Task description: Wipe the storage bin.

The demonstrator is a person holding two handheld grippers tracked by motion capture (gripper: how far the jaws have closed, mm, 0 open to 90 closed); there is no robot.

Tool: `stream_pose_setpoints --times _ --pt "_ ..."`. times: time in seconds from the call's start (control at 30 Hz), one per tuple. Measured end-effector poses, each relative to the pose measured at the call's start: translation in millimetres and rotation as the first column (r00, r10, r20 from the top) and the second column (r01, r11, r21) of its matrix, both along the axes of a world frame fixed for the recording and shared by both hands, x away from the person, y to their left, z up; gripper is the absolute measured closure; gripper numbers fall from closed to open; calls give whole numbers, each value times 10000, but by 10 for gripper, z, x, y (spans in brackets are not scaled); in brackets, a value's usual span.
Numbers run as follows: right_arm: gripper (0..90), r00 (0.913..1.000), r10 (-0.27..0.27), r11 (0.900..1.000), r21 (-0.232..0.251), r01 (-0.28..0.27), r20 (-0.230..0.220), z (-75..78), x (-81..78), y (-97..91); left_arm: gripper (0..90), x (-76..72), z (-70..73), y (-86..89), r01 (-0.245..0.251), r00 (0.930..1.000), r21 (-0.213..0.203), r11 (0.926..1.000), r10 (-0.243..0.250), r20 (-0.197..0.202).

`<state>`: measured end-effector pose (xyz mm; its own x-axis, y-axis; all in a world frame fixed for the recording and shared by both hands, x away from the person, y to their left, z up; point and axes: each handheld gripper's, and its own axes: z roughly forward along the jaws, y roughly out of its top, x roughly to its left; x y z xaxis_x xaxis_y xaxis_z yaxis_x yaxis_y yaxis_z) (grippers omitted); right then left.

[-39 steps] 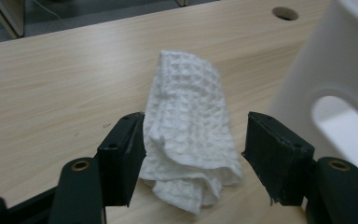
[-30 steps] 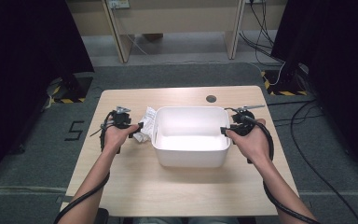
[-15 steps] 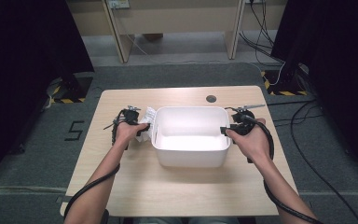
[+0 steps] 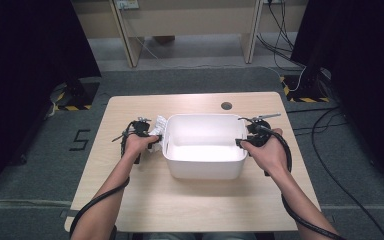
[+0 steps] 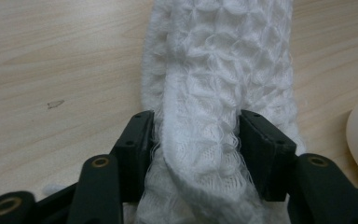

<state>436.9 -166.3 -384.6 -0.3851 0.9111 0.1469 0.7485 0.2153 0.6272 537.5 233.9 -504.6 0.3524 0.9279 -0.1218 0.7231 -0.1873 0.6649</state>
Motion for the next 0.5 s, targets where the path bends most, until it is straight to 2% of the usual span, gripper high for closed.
stream_pose_setpoints --times 0.1,0.27,0.47,0.5 --pt "585 10000 -26 10000 37 26 -14 2 -3 -2 506 6 10 -13 24 10000 18 10000 -24 -89" --pt "585 10000 -20 10000 84 20 -53 6 -16 -3 640 -4 18 -38 101 9997 -168 9998 -105 -206" --pt "585 10000 46 10000 26 -45 -77 -5 -9 -7 712 -19 41 -92 505 9987 386 9980 -504 -37" --pt "585 10000 70 10000 5 -70 -70 -8 -5 -10 720 -21 40 -92 529 9986 360 9979 -529 -18"
